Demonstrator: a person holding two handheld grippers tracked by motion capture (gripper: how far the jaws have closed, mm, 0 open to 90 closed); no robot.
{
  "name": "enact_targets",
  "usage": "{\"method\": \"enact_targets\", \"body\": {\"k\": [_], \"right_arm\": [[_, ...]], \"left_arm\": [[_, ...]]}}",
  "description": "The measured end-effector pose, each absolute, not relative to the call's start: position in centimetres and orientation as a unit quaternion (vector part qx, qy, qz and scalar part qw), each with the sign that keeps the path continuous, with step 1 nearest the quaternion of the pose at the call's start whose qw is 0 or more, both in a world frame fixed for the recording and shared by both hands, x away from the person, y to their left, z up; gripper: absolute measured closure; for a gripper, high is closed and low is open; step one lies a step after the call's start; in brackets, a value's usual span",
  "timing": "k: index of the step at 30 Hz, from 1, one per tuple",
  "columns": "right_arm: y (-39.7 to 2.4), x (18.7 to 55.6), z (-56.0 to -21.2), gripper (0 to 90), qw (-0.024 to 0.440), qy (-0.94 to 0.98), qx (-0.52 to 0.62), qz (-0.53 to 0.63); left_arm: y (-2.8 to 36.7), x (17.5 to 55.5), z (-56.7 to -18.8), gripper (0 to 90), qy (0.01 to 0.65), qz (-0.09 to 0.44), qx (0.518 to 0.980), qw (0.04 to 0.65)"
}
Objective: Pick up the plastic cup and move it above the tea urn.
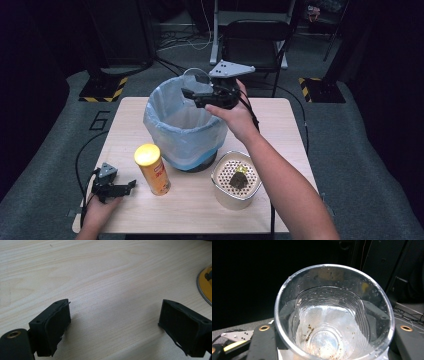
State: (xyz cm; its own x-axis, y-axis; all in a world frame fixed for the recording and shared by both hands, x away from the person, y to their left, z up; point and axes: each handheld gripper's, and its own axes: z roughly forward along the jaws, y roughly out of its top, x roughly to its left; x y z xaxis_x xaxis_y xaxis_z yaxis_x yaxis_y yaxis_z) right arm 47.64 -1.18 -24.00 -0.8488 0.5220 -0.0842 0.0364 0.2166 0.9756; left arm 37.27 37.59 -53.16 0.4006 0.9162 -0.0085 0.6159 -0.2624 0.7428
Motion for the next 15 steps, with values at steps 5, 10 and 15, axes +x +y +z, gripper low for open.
{"method": "enact_targets", "body": {"k": [5,10,15], "right_arm": [[0.2,48.0,-24.3,34.4,0.201,0.760,0.189,0.589],[1.8,48.5,-25.0,20.2,0.176,0.779,0.200,0.568],[2.1,48.7,-25.6,13.7,0.175,0.793,0.206,0.546]], "left_arm": [[37.6,37.3,-53.2,10.0,0.501,0.220,0.763,0.342],[37.6,37.3,-53.1,10.0,0.502,0.219,0.764,0.342],[37.6,37.3,-53.1,10.0,0.502,0.219,0.764,0.341]]}}
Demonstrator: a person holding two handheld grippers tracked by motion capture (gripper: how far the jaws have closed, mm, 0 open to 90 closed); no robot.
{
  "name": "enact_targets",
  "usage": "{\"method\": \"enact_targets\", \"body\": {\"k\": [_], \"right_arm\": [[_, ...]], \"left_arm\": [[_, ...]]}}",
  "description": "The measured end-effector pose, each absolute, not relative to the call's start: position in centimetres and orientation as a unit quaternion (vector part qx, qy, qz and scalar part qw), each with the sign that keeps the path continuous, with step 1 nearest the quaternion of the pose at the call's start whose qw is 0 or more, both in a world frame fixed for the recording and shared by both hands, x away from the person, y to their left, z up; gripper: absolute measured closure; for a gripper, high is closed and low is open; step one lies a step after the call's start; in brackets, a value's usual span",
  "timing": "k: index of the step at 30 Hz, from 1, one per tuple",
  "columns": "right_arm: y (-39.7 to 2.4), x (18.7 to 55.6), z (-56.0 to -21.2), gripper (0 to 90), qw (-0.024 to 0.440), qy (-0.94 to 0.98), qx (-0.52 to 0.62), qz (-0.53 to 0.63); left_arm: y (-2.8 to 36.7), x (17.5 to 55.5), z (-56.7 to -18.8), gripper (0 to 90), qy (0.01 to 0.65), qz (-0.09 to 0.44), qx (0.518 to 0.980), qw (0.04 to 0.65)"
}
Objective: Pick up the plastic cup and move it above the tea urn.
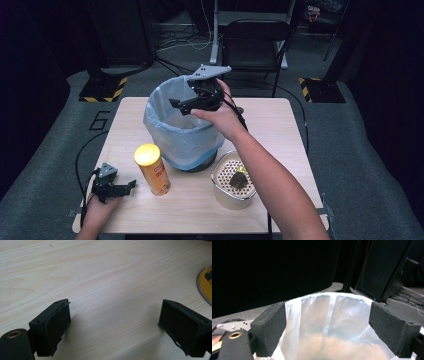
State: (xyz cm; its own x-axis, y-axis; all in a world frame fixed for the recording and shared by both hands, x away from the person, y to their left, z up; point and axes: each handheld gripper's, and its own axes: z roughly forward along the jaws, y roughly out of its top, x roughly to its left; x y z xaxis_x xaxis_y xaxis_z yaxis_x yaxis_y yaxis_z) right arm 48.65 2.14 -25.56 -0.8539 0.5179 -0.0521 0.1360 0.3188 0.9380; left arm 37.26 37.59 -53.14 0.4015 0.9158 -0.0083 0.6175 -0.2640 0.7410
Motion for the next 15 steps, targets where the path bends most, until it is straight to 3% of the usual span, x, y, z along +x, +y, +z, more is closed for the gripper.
{"method": "enact_targets", "body": {"k": [15], "right_arm": [[-1.0,47.7,-25.2,15.9,0.177,0.783,0.210,0.558]], "left_arm": [[37.4,37.2,-53.1,8.0,0.498,0.212,0.768,0.342]]}}
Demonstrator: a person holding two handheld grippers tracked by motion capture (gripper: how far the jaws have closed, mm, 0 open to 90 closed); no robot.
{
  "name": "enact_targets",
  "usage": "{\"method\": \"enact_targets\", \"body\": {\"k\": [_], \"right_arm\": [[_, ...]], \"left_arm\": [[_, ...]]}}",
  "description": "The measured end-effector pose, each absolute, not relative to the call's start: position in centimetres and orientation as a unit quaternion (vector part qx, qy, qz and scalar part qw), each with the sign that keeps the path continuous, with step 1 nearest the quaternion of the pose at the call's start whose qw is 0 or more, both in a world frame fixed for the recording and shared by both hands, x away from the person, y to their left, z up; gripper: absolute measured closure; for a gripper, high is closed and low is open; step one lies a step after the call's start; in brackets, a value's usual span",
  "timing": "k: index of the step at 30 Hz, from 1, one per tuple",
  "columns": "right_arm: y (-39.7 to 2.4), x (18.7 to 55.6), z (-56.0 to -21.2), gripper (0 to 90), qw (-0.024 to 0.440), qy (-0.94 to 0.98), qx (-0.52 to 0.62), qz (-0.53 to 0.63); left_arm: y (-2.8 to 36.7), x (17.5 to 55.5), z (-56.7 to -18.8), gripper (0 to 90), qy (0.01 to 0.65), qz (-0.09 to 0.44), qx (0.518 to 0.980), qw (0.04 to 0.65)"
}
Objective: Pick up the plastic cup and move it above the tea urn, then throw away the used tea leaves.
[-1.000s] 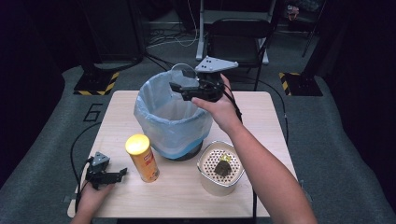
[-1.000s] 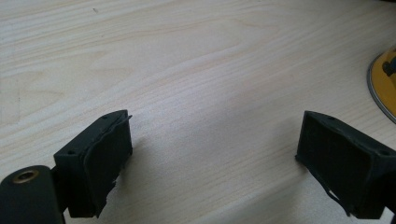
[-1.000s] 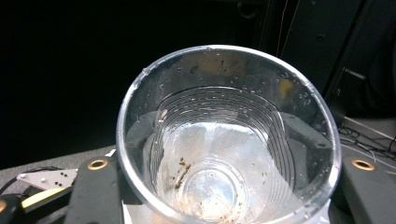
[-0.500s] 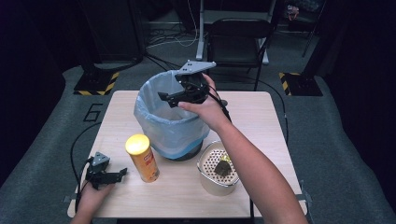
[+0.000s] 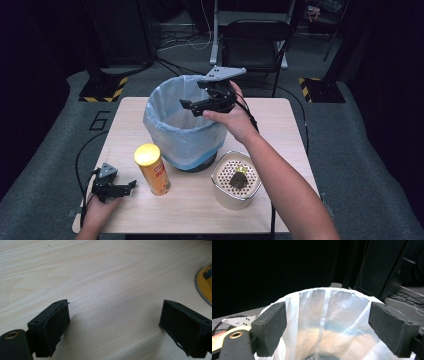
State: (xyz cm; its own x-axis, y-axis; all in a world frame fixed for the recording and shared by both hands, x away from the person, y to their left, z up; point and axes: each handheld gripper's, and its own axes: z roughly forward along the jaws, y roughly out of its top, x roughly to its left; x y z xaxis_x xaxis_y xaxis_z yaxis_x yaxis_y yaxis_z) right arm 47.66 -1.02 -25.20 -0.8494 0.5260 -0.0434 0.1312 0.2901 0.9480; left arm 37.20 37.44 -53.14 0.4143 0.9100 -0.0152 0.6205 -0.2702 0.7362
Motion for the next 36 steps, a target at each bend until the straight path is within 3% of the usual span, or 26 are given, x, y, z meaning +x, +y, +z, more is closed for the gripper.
{"method": "enact_targets", "body": {"k": [12,22,31,36], "right_arm": [[-4.9,45.7,-25.5,17.9,0.182,0.783,0.222,0.551],[-8.4,43.7,-27.0,18.0,0.184,0.778,0.230,0.554],[-11.9,41.3,-29.6,17.9,0.225,0.782,0.243,0.529],[-13.6,40.0,-31.4,18.2,0.205,0.768,0.272,0.542]], "left_arm": [[37.4,37.2,-53.1,8.3,0.501,0.218,0.765,0.340],[37.8,37.0,-51.9,12.2,0.521,0.192,0.746,0.367],[37.9,36.1,-49.8,14.0,0.502,0.196,0.736,0.409],[37.2,35.6,-49.0,14.0,0.480,0.192,0.754,0.405]]}}
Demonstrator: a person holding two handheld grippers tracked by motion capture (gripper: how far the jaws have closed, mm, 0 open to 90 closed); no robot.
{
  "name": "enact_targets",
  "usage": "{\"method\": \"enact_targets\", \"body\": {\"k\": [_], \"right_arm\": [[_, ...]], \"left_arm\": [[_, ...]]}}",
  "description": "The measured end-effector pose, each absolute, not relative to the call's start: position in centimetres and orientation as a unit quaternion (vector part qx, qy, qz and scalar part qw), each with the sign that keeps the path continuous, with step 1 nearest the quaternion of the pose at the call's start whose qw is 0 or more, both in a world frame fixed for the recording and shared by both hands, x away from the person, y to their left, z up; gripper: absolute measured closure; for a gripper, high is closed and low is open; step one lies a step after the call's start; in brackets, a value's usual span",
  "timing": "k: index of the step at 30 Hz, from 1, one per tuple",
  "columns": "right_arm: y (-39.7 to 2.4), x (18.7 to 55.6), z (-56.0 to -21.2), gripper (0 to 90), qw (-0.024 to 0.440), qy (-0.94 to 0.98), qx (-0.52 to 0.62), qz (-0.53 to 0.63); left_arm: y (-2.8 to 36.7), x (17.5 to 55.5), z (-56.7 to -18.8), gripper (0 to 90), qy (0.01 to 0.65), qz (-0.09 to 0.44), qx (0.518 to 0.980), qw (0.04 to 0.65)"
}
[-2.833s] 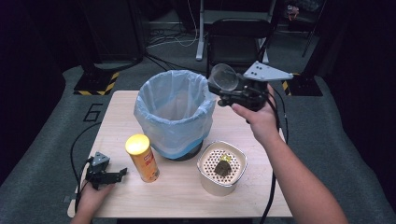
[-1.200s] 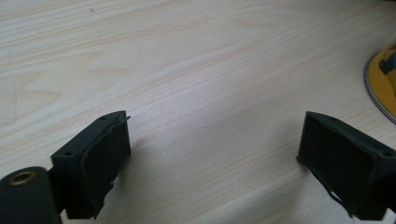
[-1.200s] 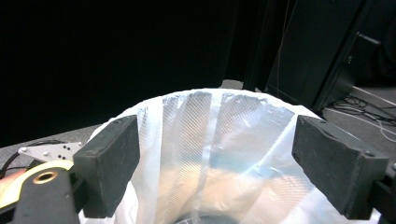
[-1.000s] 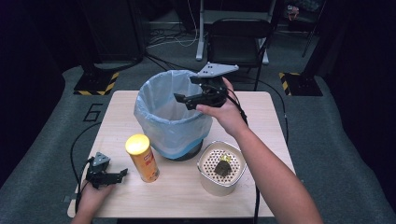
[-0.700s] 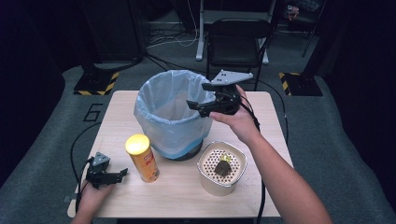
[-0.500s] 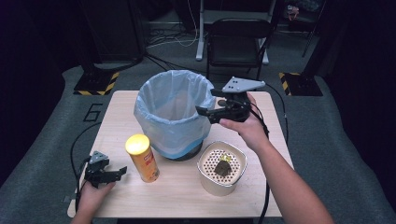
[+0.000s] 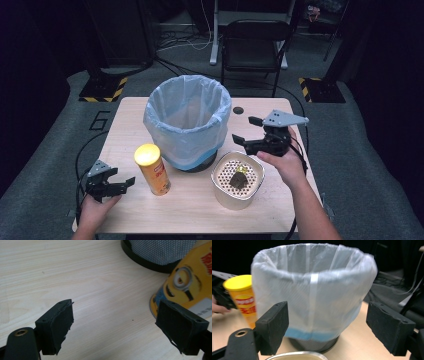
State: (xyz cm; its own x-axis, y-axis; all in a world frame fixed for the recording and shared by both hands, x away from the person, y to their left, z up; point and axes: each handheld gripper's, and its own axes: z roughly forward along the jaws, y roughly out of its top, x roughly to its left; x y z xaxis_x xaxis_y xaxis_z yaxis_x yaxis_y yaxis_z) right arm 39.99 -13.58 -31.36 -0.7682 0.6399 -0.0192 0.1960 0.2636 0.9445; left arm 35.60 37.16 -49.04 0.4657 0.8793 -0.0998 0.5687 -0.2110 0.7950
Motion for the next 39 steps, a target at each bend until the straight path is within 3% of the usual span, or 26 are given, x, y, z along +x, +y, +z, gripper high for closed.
{"method": "enact_targets", "body": {"k": [7,10,21,27,31,39], "right_arm": [[-15.5,38.4,-35.1,19.6,0.219,0.752,0.308,0.540],[-16.2,38.0,-35.9,19.7,0.247,0.750,0.319,0.524],[-17.8,38.1,-37.0,19.6,0.256,0.746,0.337,0.515],[-18.0,37.8,-37.0,19.6,0.249,0.743,0.338,0.521],[-18.2,37.8,-37.0,19.6,0.253,0.742,0.336,0.522],[-18.3,38.3,-37.5,19.6,0.245,0.743,0.340,0.522]], "left_arm": [[36.2,35.3,-48.1,13.7,0.464,0.185,0.752,0.431],[36.1,35.2,-48.0,13.7,0.465,0.176,0.751,0.434],[35.5,34.7,-47.1,13.7,0.442,0.175,0.758,0.447],[34.8,34.2,-46.6,12.6,0.403,0.152,0.777,0.460],[34.5,33.7,-46.1,12.5,0.339,0.148,0.804,0.466],[32.9,34.4,-47.1,11.3,0.360,0.123,0.795,0.473]]}}
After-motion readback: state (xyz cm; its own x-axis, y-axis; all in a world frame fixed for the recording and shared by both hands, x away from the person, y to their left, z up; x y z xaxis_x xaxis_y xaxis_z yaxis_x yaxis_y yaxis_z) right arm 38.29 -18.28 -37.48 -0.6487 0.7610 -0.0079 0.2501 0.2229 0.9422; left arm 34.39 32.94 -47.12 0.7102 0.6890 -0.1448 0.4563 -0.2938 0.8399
